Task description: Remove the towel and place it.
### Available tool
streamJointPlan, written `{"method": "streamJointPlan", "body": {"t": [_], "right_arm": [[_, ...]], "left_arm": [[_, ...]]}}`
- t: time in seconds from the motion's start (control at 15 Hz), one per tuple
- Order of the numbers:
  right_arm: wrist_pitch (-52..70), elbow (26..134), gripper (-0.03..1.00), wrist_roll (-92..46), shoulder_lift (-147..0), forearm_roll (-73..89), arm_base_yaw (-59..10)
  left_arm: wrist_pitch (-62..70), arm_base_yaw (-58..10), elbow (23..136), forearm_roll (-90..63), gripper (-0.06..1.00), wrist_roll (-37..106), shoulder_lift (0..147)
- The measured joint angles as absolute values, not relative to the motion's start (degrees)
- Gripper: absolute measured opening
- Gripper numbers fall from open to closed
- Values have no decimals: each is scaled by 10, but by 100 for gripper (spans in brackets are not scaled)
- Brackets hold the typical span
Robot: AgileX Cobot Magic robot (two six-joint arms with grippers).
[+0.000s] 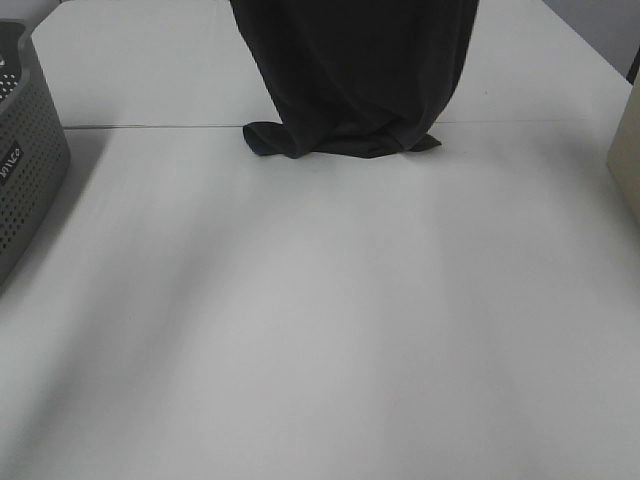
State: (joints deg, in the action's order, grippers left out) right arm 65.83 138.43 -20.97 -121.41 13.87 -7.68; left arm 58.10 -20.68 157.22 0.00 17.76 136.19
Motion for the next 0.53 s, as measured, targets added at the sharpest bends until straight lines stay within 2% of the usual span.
{"method": "streamJointPlan", "body": {"t": [0.2, 0.4, 0.53], "right_arm": [[697, 1384, 1, -160, -1176, 131, -77], [698, 1384, 1, -121, -1136, 136, -77], [698, 1363, 1, -110, -1100, 139, -78]], "left_arm": [[689, -207, 1572, -27, 0, 118, 1317], [693, -207, 1571, -35, 0, 85, 1285], [692, -208, 1523, -43, 0, 83, 1243]]}}
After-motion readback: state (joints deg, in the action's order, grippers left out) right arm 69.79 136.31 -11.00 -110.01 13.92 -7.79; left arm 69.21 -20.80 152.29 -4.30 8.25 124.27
